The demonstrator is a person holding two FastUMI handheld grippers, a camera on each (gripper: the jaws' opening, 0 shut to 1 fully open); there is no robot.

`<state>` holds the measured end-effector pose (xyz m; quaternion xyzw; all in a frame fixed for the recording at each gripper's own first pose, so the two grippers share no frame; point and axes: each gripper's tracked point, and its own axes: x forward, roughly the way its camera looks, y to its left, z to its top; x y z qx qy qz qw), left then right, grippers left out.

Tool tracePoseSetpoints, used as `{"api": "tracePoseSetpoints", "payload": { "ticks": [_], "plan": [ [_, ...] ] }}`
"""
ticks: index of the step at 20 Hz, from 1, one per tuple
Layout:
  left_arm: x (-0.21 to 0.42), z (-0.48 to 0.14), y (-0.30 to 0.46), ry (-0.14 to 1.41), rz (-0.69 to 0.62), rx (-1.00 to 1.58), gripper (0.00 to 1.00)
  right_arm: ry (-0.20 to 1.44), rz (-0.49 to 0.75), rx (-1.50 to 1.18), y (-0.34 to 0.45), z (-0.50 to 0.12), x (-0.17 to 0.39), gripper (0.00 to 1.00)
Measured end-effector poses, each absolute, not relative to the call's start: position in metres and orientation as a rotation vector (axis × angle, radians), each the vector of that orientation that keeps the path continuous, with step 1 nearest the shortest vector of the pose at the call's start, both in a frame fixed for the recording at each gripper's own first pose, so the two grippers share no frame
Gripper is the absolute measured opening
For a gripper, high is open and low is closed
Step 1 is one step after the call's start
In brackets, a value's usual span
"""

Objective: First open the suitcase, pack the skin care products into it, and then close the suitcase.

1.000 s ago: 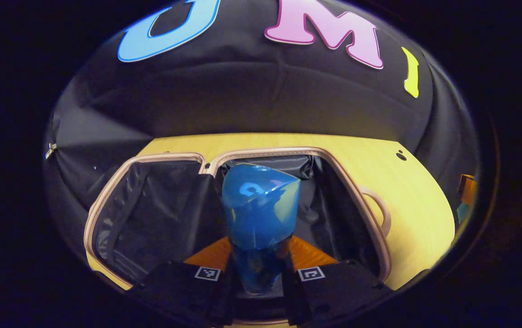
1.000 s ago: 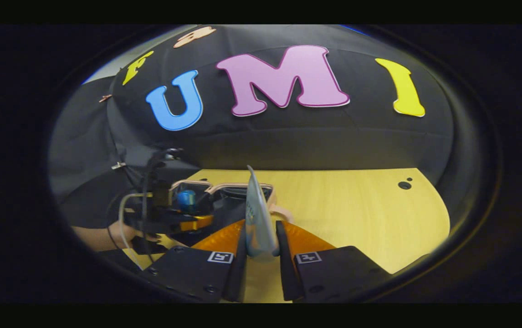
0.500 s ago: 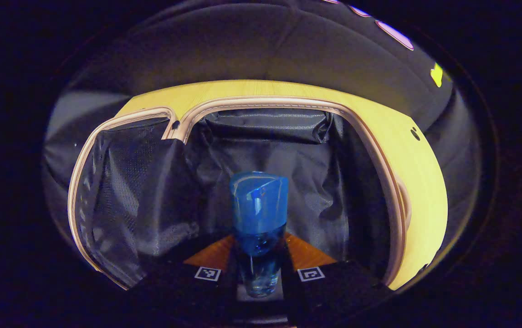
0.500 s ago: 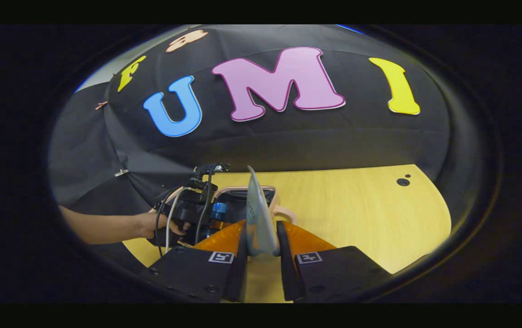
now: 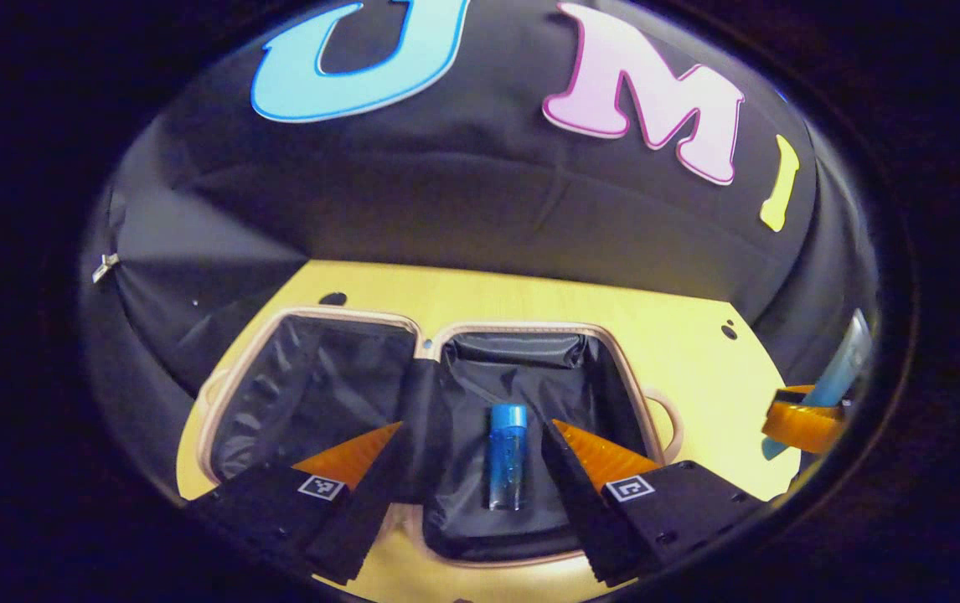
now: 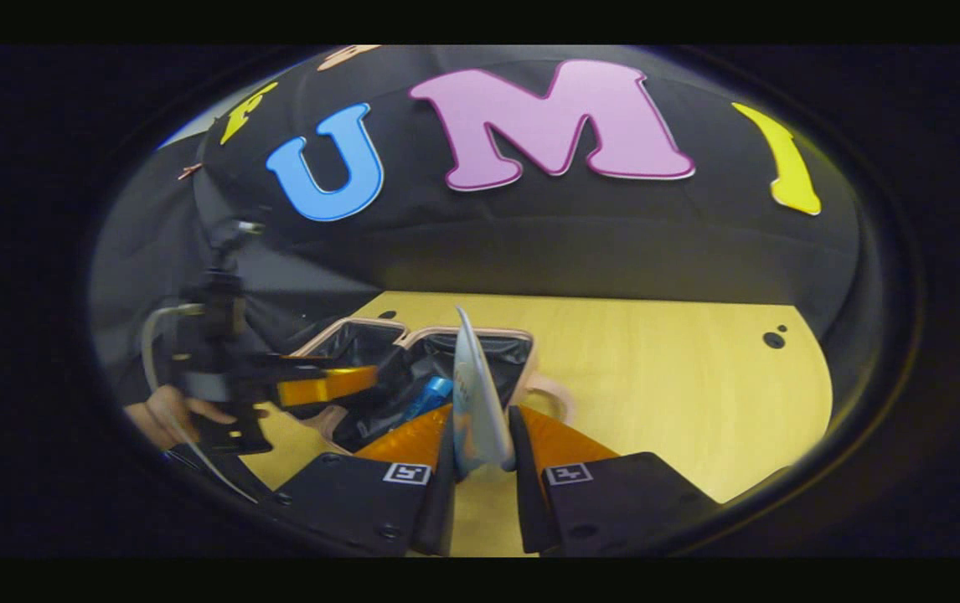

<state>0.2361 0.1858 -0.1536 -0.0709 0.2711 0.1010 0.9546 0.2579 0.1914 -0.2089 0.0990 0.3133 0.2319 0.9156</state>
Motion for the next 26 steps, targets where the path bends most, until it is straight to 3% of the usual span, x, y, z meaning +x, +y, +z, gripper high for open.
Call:
{"api": "tracePoseSetpoints", "payload": {
  "ticks": [1, 5, 6, 11, 12, 13, 14, 20, 21, 23, 25, 26],
  "plan": [
    [0.217, -0.145, 0.189, 0.526, 0.228, -0.170, 0.97, 0.674, 0.488, 0.213, 0.206, -0.217, 0.262, 0.35],
    [0.147, -0.148, 0.176, 0.463, 0.264, -0.366, 0.96, 0.889, 0.471, 0.229, 0.264, -0.288, 0.271, 0.31],
    [0.136, -0.153, 0.175, 0.467, 0.265, -0.386, 0.96, 0.941, 0.468, 0.212, 0.276, -0.310, 0.271, 0.35],
    [0.105, -0.161, 0.183, 0.456, 0.294, -0.465, 0.97, 1.096, 0.375, 0.131, 0.277, -0.370, 0.270, 0.35],
    [0.101, -0.156, 0.187, 0.446, 0.299, -0.474, 0.96, 1.109, 0.336, 0.127, 0.274, -0.375, 0.273, 0.42],
    [0.096, -0.154, 0.191, 0.434, 0.302, -0.477, 0.96, 1.119, 0.308, 0.137, 0.273, -0.383, 0.277, 0.27],
    [0.092, -0.152, 0.194, 0.429, 0.308, -0.477, 0.96, 1.129, 0.284, 0.143, 0.272, -0.384, 0.281, 0.35],
    [0.080, -0.149, 0.217, 0.410, 0.358, -0.467, 0.96, 1.114, 0.280, 0.085, 0.277, -0.366, 0.279, 0.41],
    [0.077, -0.148, 0.226, 0.405, 0.371, -0.452, 0.96, 1.095, 0.283, 0.079, 0.277, -0.361, 0.278, 0.58],
    [0.071, -0.151, 0.255, 0.399, 0.410, -0.397, 0.96, 1.033, 0.304, 0.091, 0.278, -0.336, 0.272, 0.82],
    [0.065, -0.159, 0.298, 0.409, 0.472, -0.343, 0.96, 0.922, 0.344, 0.103, 0.279, -0.303, 0.265, 0.99],
    [0.063, -0.162, 0.320, 0.419, 0.501, -0.335, 0.97, 0.872, 0.361, 0.095, 0.273, -0.291, 0.257, 0.99]
  ]
}}
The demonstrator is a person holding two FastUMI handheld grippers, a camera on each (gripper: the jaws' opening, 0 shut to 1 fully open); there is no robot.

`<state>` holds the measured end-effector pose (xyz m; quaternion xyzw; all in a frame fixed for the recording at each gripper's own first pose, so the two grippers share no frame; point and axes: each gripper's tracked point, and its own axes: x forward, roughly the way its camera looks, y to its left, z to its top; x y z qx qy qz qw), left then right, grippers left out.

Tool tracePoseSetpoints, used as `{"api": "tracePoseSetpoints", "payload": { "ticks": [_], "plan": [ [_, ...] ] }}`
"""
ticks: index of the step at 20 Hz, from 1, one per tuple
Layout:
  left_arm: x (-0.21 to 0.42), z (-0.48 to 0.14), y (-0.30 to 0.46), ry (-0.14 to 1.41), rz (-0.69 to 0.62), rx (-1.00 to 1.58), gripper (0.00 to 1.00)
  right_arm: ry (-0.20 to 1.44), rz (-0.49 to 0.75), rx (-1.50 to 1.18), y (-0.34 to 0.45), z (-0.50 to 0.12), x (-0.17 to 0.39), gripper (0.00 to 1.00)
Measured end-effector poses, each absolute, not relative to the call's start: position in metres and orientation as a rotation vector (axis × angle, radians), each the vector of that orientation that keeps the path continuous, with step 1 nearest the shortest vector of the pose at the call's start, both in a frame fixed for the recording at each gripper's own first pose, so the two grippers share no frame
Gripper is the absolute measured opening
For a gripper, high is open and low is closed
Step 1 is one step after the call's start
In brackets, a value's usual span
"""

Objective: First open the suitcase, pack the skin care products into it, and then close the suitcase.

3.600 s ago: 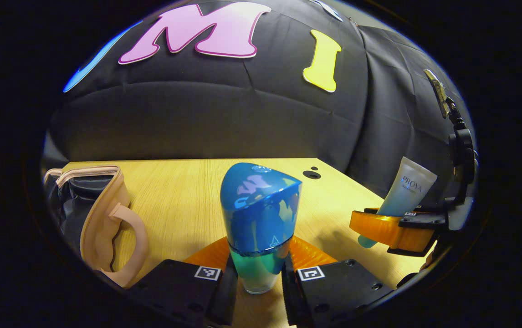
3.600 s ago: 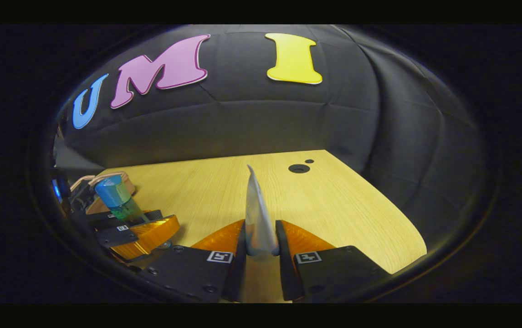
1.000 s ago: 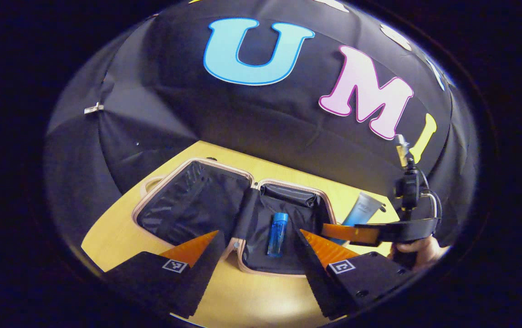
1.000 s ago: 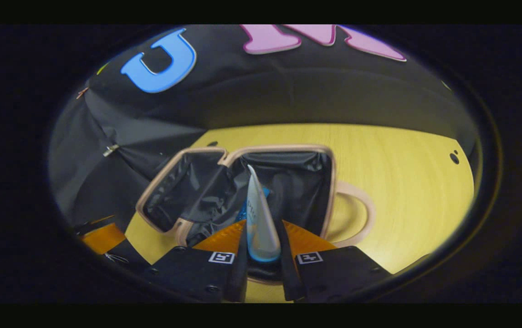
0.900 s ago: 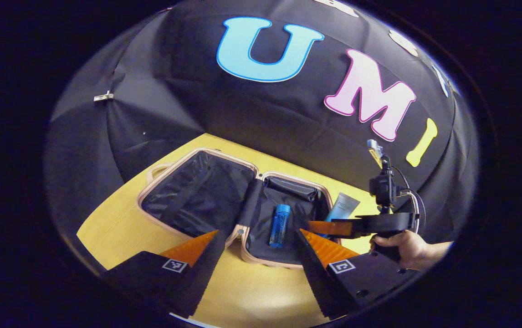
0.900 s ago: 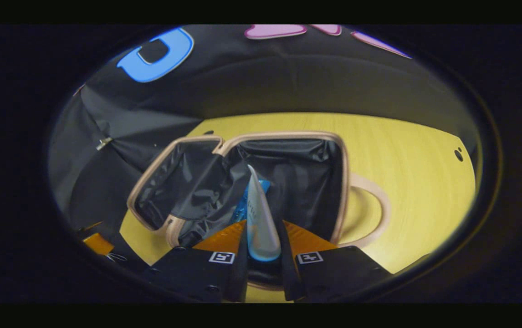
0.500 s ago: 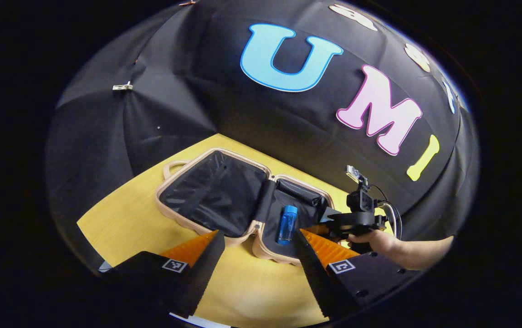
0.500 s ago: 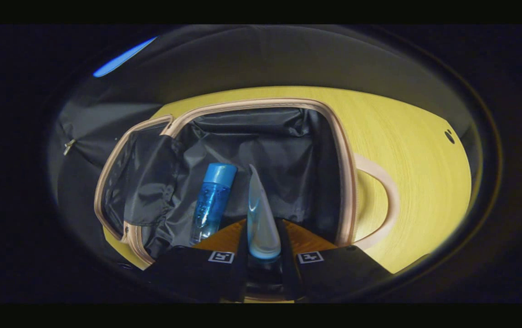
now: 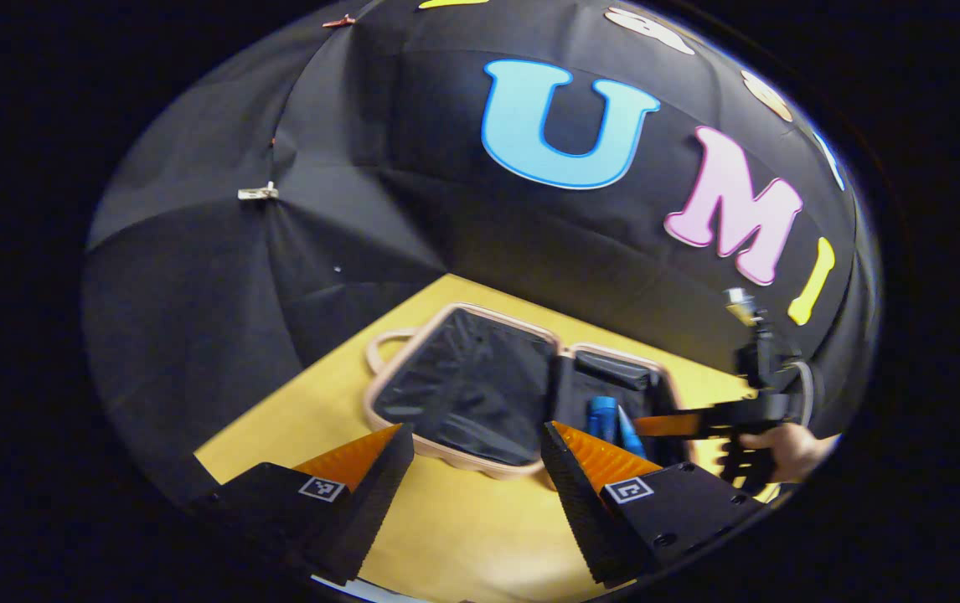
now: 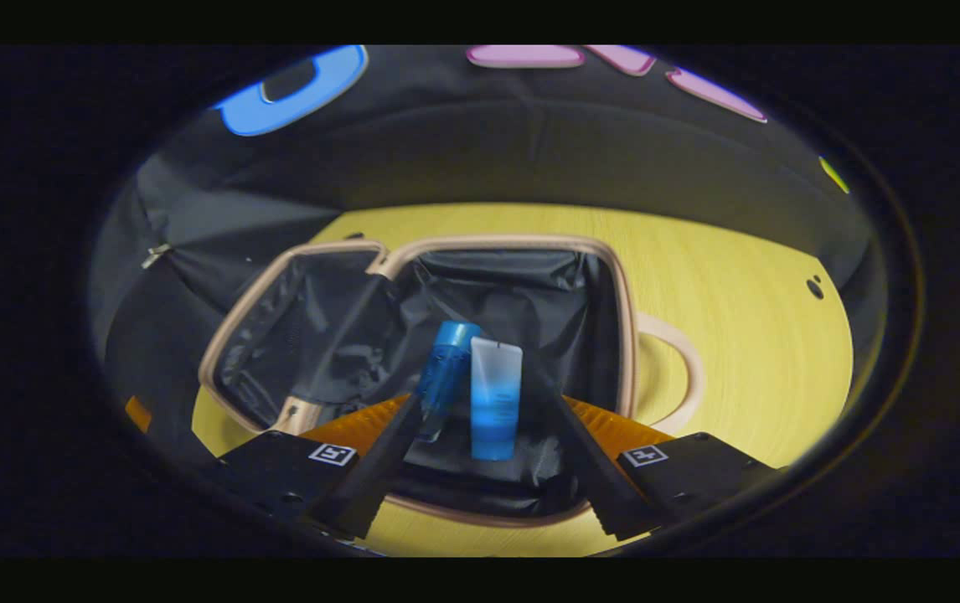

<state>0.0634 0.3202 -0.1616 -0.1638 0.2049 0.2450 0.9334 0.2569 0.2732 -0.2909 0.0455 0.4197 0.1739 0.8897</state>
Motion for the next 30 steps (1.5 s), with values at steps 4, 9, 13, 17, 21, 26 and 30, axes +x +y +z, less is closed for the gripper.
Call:
{"api": "tracePoseSetpoints", "payload": {
  "ticks": [4, 9, 13, 17, 21, 26, 30],
  "plan": [
    [0.079, -0.167, 0.399, 0.396, 0.525, -0.432, 0.97, 0.675, 0.379, 0.013, 0.233, -0.245, 0.215, 0.98],
    [0.114, -0.195, 0.476, 0.385, 0.495, -0.660, 0.96, 0.631, 0.344, -0.063, 0.169, -0.226, 0.158, 0.98],
    [0.149, -0.232, 0.520, 0.394, 0.500, -0.856, 0.95, 0.670, 0.263, -0.046, 0.127, -0.215, 0.128, 0.98],
    [0.172, -0.265, 0.527, 0.440, 0.482, -0.974, 0.94, 0.700, 0.194, -0.079, 0.091, -0.213, 0.107, 0.98],
    [0.190, -0.291, 0.519, 0.514, 0.456, -1.011, 0.94, 0.713, 0.132, 0.001, 0.081, -0.210, 0.094, 0.98],
    [0.199, -0.299, 0.505, 0.562, 0.428, -1.012, 0.43, 0.750, 0.109, 0.010, 0.071, -0.219, 0.078, 0.98],
    [0.191, -0.273, 0.506, 0.562, 0.462, -0.877, 0.11, 0.734, 0.110, 0.015, 0.064, -0.214, 0.078, 0.98]
  ]
}}
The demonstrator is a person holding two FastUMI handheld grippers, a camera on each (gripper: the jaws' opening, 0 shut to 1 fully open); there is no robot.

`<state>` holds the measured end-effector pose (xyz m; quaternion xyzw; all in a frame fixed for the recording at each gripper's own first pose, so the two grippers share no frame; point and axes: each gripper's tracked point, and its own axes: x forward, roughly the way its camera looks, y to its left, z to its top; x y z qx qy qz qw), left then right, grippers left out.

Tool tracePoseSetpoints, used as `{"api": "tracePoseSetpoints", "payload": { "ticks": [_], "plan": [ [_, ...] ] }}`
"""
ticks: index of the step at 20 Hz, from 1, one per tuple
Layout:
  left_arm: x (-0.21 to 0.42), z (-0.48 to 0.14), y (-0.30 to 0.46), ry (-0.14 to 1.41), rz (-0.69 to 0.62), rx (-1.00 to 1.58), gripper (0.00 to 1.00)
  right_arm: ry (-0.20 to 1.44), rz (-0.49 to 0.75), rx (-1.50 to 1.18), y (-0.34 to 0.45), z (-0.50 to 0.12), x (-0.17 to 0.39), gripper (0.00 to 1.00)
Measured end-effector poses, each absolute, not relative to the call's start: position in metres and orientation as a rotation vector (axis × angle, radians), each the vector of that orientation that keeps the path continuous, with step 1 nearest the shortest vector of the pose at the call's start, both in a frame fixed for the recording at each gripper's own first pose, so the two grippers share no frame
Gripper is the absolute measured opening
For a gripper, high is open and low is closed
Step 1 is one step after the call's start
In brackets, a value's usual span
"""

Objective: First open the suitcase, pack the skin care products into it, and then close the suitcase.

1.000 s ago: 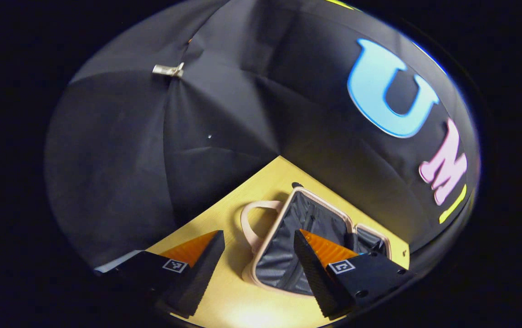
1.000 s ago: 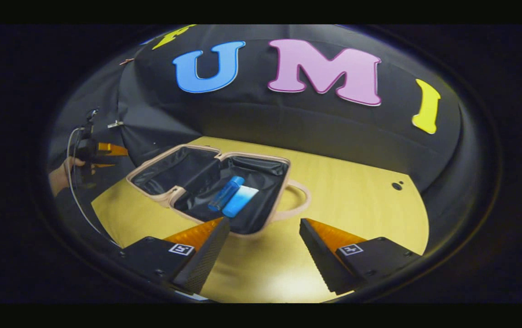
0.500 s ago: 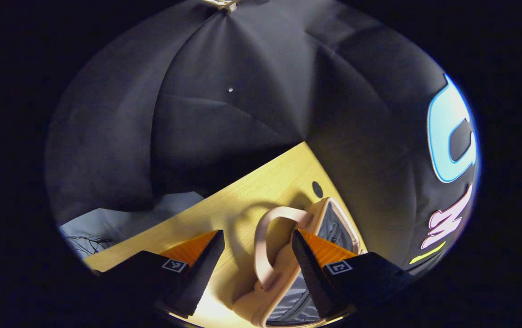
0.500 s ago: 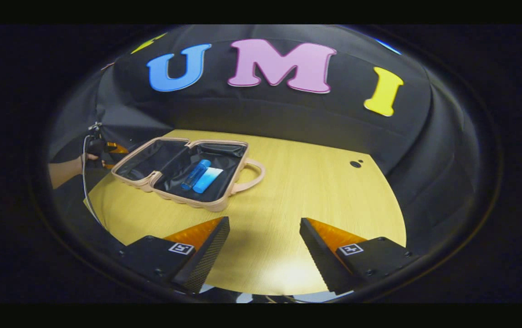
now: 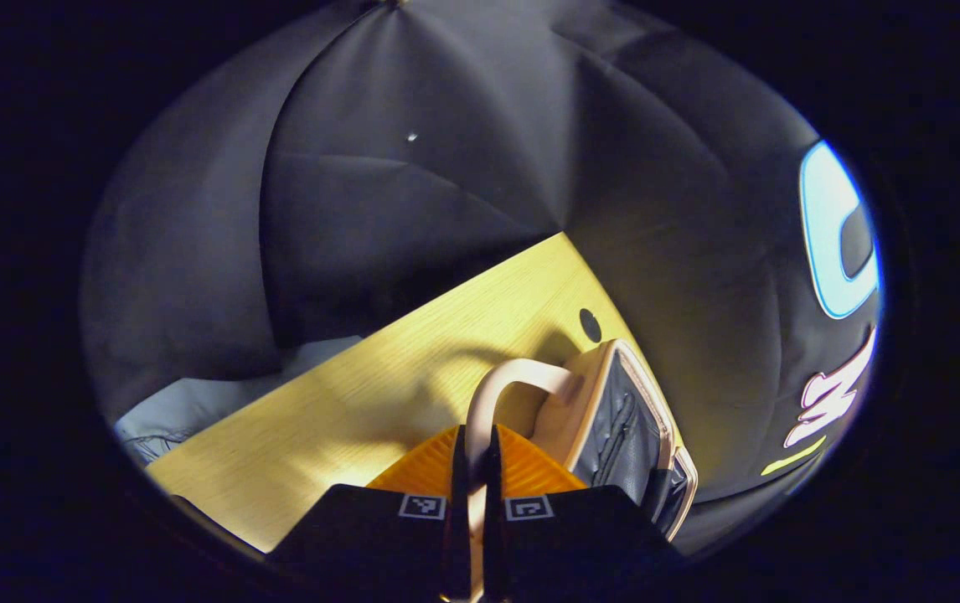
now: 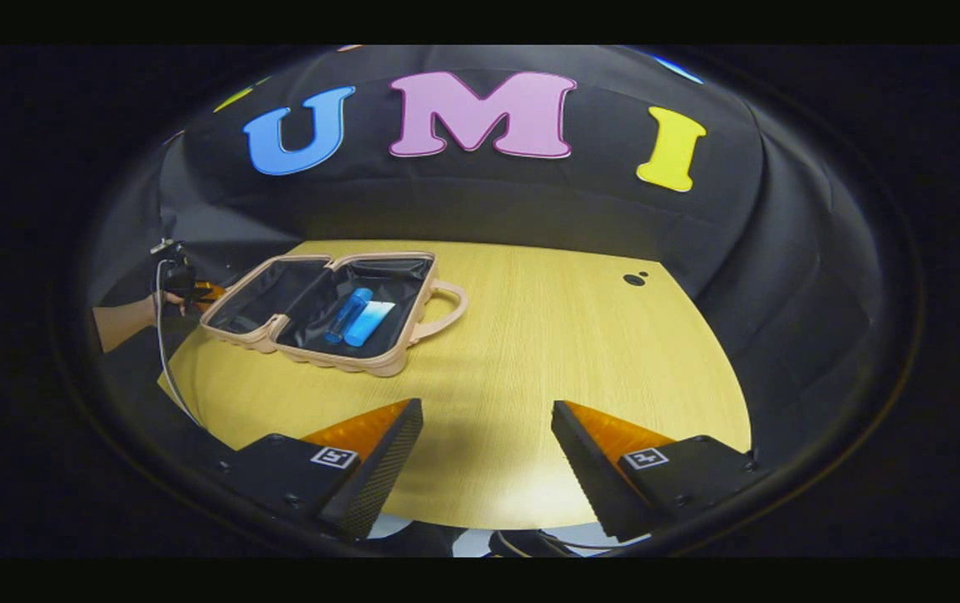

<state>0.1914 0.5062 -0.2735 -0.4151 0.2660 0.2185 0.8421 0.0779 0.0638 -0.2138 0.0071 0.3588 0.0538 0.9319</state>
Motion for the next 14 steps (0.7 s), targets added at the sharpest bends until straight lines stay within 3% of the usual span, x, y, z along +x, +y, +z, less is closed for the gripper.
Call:
{"api": "tracePoseSetpoints", "payload": {
  "ticks": [5, 9, 14],
  "plan": [
    [0.181, -0.173, 0.487, 0.517, 0.460, -0.566, 0.06, 0.691, 0.117, 0.022, 0.049, -0.207, 0.077, 0.98],
    [0.175, -0.050, 0.424, 0.407, 0.310, -0.456, 0.06, 0.643, 0.129, 0.015, 0.036, -0.199, 0.081, 0.98],
    [0.194, 0.013, 0.296, 0.357, 0.159, -0.314, 0.06, 0.590, 0.140, 0.057, 0.015, -0.182, 0.083, 0.98]
  ]
}}
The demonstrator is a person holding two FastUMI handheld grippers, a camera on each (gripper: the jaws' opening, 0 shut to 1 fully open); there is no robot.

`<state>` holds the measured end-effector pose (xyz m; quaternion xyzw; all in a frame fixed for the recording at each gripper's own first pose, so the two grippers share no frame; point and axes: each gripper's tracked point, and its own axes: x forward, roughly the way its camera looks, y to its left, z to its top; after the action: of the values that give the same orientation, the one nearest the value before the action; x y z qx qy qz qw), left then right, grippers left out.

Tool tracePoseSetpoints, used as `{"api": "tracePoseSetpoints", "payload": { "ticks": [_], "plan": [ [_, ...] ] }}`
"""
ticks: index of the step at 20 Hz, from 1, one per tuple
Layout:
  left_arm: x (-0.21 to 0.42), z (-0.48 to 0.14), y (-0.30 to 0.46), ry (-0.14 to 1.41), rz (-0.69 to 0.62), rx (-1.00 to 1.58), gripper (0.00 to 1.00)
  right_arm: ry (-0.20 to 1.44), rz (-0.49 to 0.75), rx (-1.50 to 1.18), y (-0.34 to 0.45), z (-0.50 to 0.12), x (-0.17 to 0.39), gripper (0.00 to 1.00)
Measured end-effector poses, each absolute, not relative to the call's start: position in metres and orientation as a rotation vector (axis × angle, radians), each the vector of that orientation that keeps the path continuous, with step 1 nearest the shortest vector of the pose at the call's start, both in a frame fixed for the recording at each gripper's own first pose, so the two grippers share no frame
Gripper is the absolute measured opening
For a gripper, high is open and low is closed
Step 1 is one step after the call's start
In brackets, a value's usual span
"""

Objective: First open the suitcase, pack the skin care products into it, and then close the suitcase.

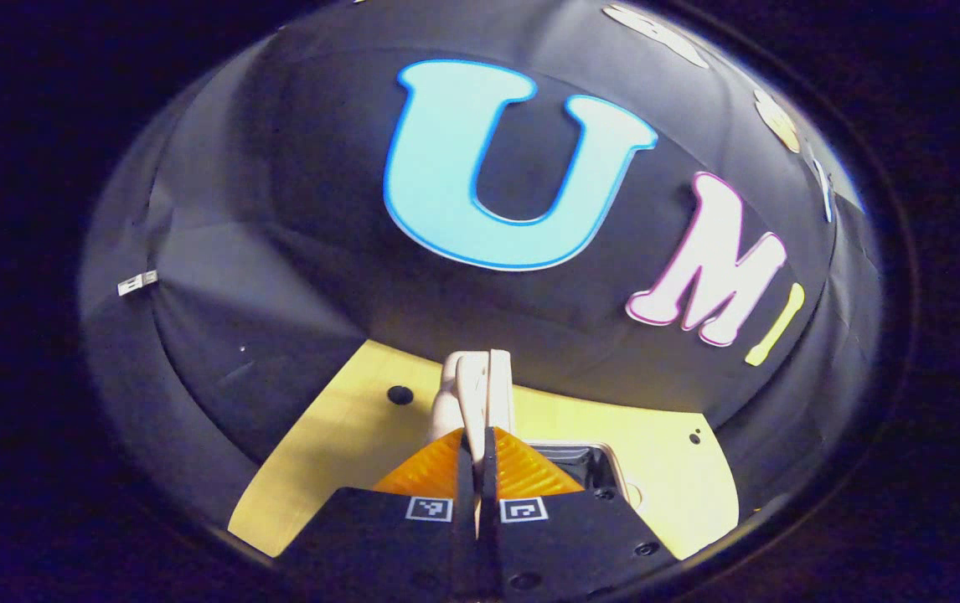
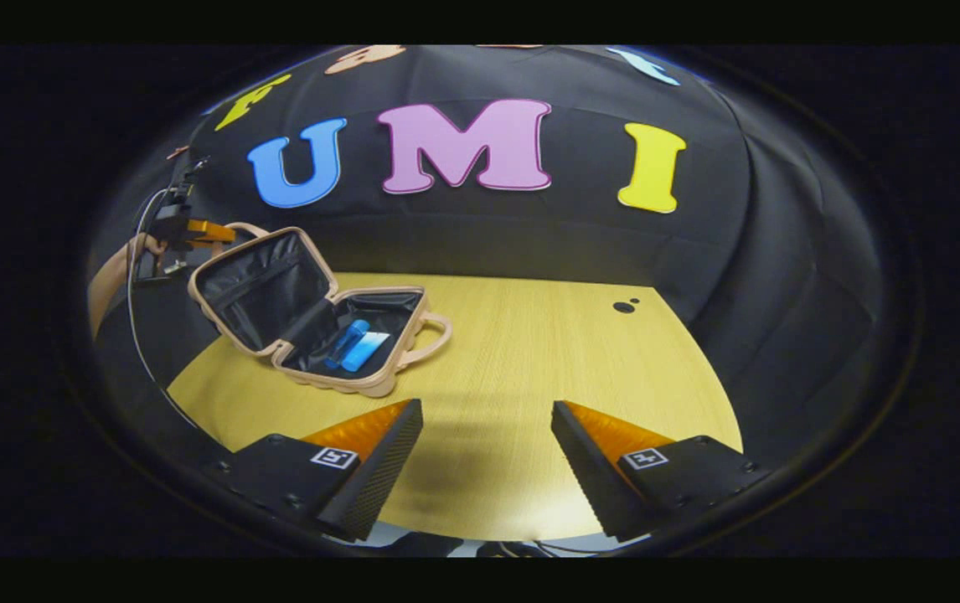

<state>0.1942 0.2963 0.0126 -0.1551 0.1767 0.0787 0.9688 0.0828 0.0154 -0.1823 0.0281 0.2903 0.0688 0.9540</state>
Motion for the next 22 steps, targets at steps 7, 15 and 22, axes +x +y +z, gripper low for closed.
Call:
{"api": "tracePoseSetpoints", "payload": {
  "ticks": [7, 15, 22],
  "plan": [
    [0.232, -0.010, 0.104, 0.390, 0.006, -0.315, 0.06, 0.448, 0.159, -0.030, -0.018, -0.150, 0.079, 0.93],
    [0.258, -0.145, 0.001, 0.608, 0.017, -0.180, 0.07, 0.416, 0.126, -0.022, -0.077, -0.148, 0.057, 0.97],
    [0.260, -0.165, -0.028, 0.607, 0.039, -0.212, 0.33, 0.412, 0.105, 0.008, -0.110, -0.152, 0.055, 0.97]
  ]
}}
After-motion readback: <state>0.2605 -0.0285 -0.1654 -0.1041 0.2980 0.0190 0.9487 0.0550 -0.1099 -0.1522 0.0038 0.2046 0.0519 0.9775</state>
